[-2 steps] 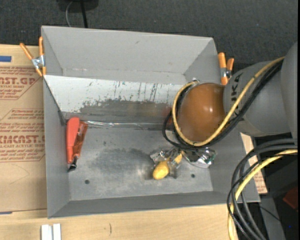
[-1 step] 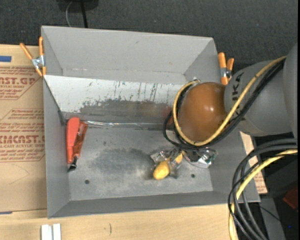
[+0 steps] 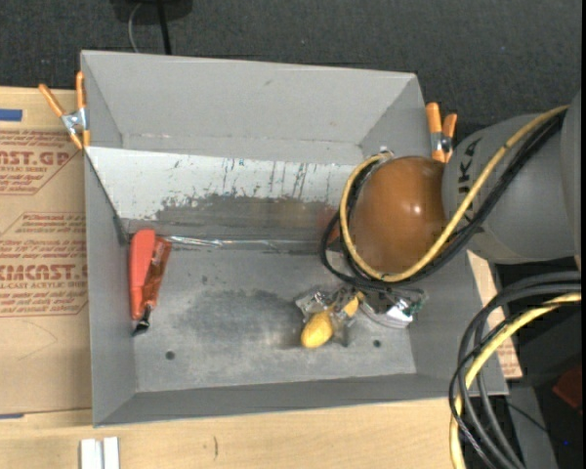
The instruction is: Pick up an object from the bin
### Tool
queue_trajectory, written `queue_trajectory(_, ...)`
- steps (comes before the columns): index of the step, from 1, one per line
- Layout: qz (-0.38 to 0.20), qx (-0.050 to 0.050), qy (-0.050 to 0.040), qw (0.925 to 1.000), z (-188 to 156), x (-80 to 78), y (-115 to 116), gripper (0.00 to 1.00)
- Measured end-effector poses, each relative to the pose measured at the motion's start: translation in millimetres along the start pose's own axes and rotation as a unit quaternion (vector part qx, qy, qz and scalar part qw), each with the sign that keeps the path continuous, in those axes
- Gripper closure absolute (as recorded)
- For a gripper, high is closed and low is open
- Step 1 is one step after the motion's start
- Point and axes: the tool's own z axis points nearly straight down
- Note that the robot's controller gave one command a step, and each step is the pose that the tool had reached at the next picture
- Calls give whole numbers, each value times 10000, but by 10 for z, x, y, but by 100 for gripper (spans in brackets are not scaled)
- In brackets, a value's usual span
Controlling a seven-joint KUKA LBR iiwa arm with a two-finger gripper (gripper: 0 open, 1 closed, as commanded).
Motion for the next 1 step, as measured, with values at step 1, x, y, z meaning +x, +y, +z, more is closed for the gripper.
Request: queue_trajectory(1,0,8,-10,10000,-66,-7,-4,100)
